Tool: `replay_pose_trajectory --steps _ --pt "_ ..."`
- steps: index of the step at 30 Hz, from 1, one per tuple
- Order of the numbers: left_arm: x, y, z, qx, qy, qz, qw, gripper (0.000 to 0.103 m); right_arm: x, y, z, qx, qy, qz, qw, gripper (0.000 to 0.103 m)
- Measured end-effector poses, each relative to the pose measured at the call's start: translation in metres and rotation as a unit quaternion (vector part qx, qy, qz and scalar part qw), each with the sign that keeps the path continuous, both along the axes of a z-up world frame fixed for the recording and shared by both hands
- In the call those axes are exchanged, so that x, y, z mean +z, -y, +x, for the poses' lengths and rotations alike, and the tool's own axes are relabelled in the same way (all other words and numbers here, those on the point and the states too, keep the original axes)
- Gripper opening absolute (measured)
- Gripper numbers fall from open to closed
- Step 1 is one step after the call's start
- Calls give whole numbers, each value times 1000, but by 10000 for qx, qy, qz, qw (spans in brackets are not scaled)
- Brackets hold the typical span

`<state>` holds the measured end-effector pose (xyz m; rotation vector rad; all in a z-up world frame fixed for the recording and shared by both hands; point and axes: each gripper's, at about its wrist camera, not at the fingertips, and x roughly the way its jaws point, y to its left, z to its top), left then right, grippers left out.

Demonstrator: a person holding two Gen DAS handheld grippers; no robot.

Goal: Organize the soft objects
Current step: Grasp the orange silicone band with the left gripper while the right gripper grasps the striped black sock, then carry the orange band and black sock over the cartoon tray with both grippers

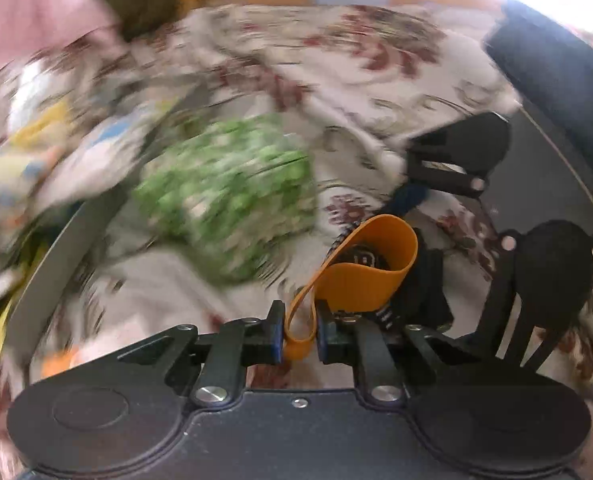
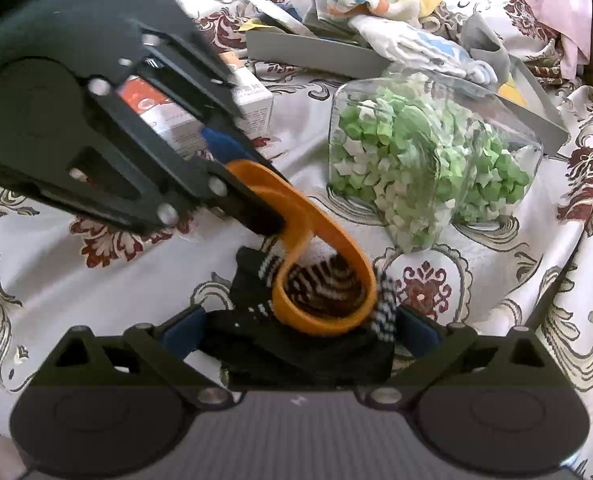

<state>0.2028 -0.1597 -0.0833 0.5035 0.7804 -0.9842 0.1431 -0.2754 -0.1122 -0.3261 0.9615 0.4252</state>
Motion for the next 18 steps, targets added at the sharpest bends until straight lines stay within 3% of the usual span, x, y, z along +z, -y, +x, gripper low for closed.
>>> replay_pose_trajectory --steps 3,6,12,15,18 --pt "4 -19 -8 934 -87 -165 9955 16 0 -1 -1 -29 -3 -3 10000 100" --pt "7 -36 -16 1825 -238 -351 9823 16 1 -2 1 -96 9 22 10000 95" --pt "16 -41 -37 2637 -321 -524 9626 16 5 -1 4 -225 72 86 9997 80" --pt "15 -44 -47 3064 -596 -813 9465 16 5 -1 3 -214 82 57 9997 78" --pt "4 -51 -52 3560 -1018 -1127 9221 16 5 0 4 -293 44 96 9995 77"
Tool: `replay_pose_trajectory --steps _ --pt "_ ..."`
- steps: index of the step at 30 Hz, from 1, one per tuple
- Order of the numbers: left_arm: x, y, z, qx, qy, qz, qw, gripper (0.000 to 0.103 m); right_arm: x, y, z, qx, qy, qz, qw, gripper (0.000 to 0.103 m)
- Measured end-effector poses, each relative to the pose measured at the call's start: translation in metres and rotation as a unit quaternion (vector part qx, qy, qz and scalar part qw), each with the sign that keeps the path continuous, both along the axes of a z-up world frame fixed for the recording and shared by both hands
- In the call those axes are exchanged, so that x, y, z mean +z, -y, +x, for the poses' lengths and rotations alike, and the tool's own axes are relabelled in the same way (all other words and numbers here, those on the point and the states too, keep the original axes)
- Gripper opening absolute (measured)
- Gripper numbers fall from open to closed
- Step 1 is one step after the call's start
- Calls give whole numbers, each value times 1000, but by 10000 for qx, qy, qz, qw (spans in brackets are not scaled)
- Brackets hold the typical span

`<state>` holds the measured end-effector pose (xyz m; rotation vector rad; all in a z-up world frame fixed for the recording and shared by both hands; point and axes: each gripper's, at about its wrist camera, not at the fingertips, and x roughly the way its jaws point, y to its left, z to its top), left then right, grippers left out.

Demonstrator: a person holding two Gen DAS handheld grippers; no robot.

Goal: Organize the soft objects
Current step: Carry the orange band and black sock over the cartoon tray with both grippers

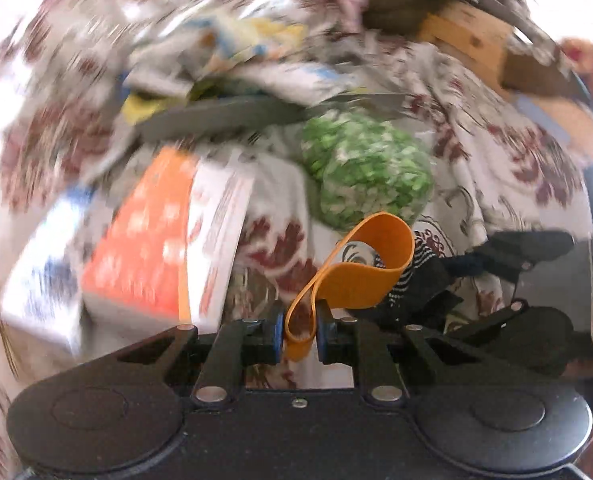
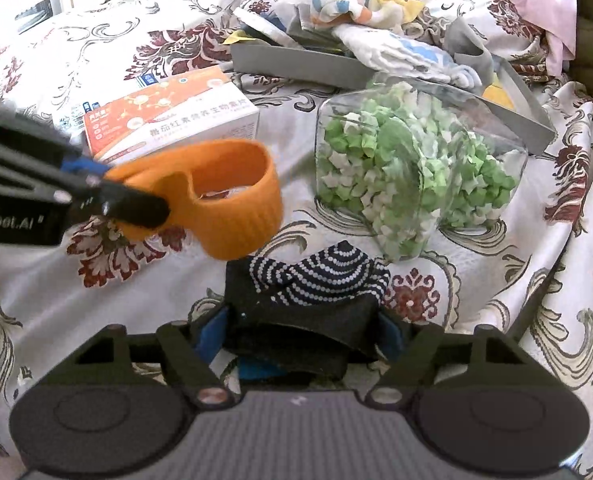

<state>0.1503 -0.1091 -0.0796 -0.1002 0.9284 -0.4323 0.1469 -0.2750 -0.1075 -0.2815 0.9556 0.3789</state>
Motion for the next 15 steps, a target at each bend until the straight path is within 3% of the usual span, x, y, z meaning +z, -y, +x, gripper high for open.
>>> replay_pose_trajectory --steps 2,5,10,15 --pt "-10 -6 -3 254 -218 -194 9993 16 1 0 1 -38 0 -1 10000 77" --pt "-15 -10 -6 291 -201 -175 9992 16 1 -3 0 36 57 -96 9999 73" --pt "-14 -19 -6 317 -287 -447 9981 16 1 -7 -4 227 117 -118 9996 50" --pt "-13 -21 -12 383 -202 -462 9980 16 5 -10 -8 248 255 -236 9991 20"
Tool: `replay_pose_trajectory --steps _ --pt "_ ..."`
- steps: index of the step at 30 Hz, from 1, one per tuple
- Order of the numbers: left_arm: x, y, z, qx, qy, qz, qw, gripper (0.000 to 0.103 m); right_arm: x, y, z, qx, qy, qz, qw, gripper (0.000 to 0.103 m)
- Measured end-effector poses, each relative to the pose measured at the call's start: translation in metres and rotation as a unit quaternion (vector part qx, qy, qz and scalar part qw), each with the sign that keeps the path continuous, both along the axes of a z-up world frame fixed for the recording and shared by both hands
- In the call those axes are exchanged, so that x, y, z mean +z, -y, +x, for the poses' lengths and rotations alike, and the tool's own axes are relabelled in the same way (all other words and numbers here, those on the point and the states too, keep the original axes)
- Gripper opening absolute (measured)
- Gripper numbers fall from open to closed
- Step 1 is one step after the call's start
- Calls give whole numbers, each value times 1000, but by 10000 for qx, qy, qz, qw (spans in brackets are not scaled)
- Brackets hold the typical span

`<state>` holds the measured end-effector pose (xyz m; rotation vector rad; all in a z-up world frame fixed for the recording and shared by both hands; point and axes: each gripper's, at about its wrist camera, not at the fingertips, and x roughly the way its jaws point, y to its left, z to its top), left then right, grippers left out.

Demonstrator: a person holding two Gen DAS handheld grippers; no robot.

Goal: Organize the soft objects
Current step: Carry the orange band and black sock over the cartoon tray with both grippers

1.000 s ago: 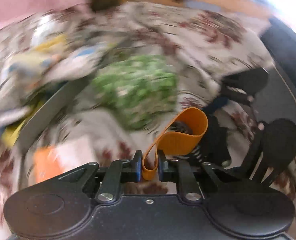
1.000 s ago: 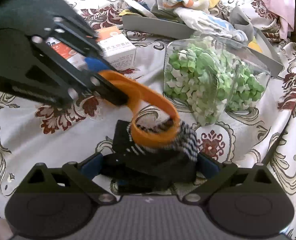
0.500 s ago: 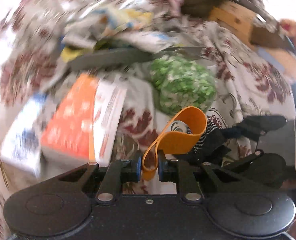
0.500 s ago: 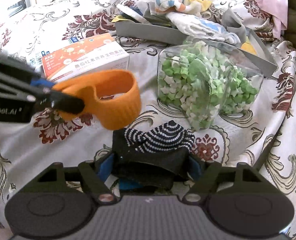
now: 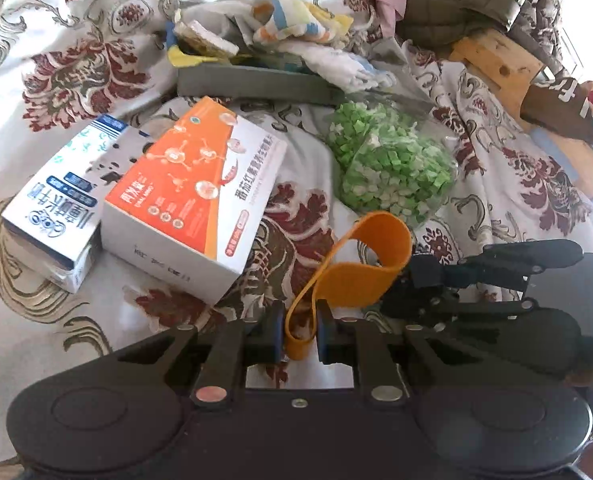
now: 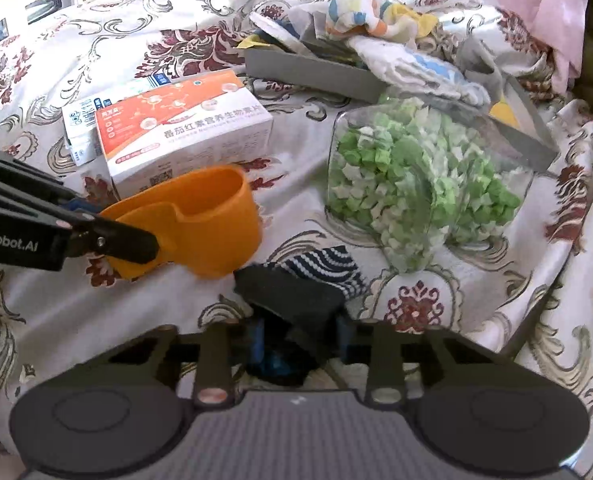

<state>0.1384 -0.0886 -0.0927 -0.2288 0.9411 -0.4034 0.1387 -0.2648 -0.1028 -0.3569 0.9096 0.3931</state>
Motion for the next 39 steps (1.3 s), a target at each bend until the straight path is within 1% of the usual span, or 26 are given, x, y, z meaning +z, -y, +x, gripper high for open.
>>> replay_pose_trajectory --steps 3,7,11,14,17,22,24,28,32,36,39 --pt "4 -6 -5 77 137 -76 9998 16 5 -2 -5 73 132 2 9999 15" --pt "10 -11 -10 125 328 -216 9992 16 15 -5 -12 114 379 91 9992 15" --pt "22 -13 -15 164 660 -332 9971 16 27 -2 -16 -11 653 218 9976 15" --pt "30 -16 -15 229 816 -450 9954 16 36 2 -17 -120 919 376 9950 15" --pt "33 -18 -12 285 871 -542 9943 16 42 6 -17 -207 1075 499 9927 15" --pt "33 -21 -9 360 854 -666 9935 16 45 5 -17 -206 1234 477 9910 15" --pt "37 -21 -4 385 855 -762 9927 16 49 5 -19 -244 1369 532 9889 15" --pt "54 -22 13 466 1003 -973 9891 16 66 10 -17 -492 1777 860 9791 15" --pt "75 -21 40 520 1222 -1011 9860 16 83 22 1 -931 2083 1239 9657 16" --pt "100 -10 78 490 1436 -898 9843 16 104 35 34 -1353 2433 1599 9471 16" --pt "117 1 111 495 1489 -911 9834 16 113 46 65 -1626 2563 1747 9367 16"
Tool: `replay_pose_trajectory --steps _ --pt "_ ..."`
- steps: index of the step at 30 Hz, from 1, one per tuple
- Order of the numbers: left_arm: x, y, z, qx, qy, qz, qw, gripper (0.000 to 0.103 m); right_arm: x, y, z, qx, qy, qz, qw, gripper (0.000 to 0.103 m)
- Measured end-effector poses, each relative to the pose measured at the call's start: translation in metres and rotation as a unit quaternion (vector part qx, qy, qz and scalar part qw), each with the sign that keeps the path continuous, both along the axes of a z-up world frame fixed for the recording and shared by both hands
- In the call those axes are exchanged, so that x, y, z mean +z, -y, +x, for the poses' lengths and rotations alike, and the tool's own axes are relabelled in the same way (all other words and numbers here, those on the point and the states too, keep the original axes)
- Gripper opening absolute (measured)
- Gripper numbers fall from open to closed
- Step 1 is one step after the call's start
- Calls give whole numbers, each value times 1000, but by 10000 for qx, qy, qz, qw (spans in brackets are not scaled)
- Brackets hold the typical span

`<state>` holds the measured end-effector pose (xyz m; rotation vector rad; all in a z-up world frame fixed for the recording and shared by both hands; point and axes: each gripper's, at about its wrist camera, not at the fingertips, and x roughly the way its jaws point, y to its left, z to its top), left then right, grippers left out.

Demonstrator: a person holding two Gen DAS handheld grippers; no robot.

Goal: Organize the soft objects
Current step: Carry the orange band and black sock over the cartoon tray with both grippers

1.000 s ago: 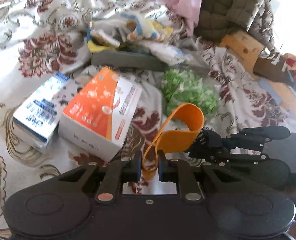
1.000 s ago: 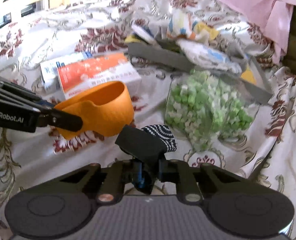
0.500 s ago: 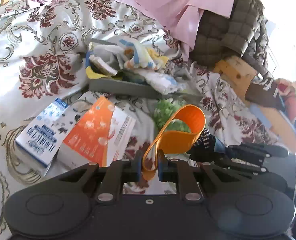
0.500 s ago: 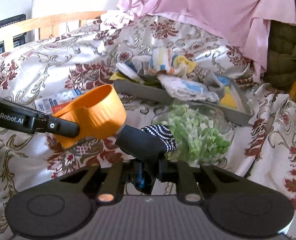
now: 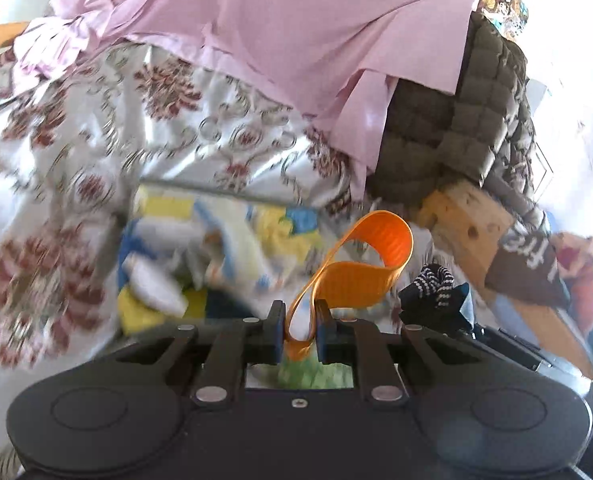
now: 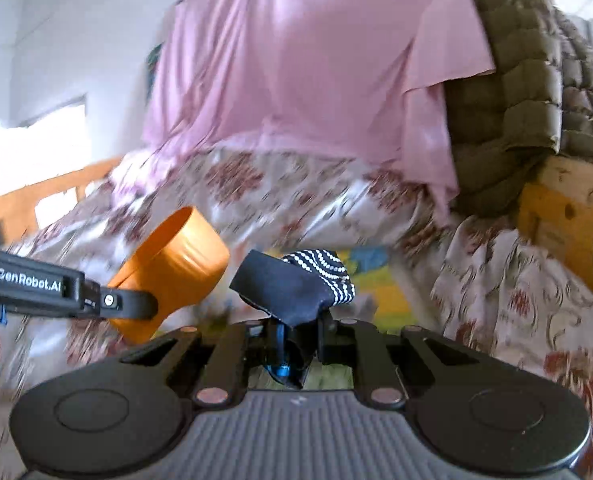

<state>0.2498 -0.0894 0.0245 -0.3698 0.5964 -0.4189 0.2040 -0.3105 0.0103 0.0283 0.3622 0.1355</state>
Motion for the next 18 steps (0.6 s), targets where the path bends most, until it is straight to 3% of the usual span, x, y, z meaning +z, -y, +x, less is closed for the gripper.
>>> replay_pose_trajectory --steps 4,10,18 --pt "13 20 45 -48 -8 161 9999 16 0 14 51 -334 -96 250 9991 16" --pt "10 50 115 -288 -422 447 9977 16 -19 23 109 -550 -446 272 9971 16" --pt "-5 73 164 -213 -726 665 9949 16 -40 32 139 -684 -822 423 9934 16"
